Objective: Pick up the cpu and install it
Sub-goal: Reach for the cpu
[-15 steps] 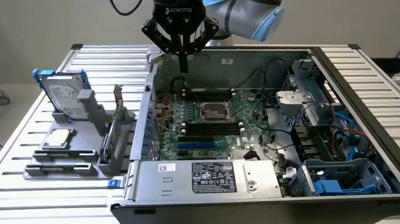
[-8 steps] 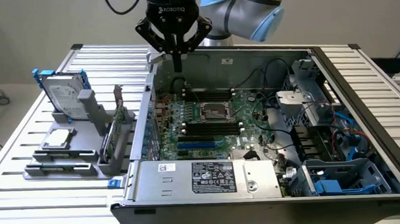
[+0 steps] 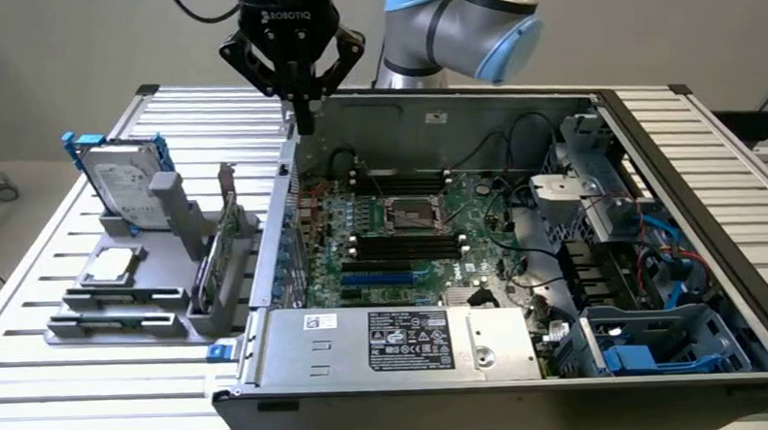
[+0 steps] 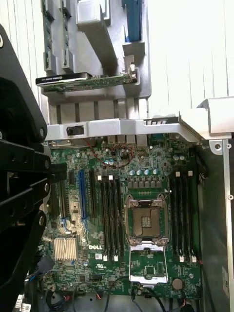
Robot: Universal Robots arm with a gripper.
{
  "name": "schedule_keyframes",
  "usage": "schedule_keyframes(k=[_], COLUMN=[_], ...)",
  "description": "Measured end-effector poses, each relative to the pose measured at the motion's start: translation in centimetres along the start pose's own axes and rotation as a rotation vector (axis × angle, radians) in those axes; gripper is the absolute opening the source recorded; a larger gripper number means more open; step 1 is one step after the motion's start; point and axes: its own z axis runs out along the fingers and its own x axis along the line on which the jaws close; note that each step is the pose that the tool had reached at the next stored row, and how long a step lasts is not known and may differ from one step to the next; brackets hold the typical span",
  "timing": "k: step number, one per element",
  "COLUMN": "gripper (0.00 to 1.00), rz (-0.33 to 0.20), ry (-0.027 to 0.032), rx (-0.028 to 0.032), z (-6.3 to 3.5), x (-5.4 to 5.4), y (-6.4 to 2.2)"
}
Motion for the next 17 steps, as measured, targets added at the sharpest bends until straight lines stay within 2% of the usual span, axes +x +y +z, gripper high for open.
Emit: schedule_keyframes(k=[17], gripper=[0.11], rz=[0.000], ry=[-0.0001], rx=[-0.0004], z=[0.18], x=[7.9], y=[1.16])
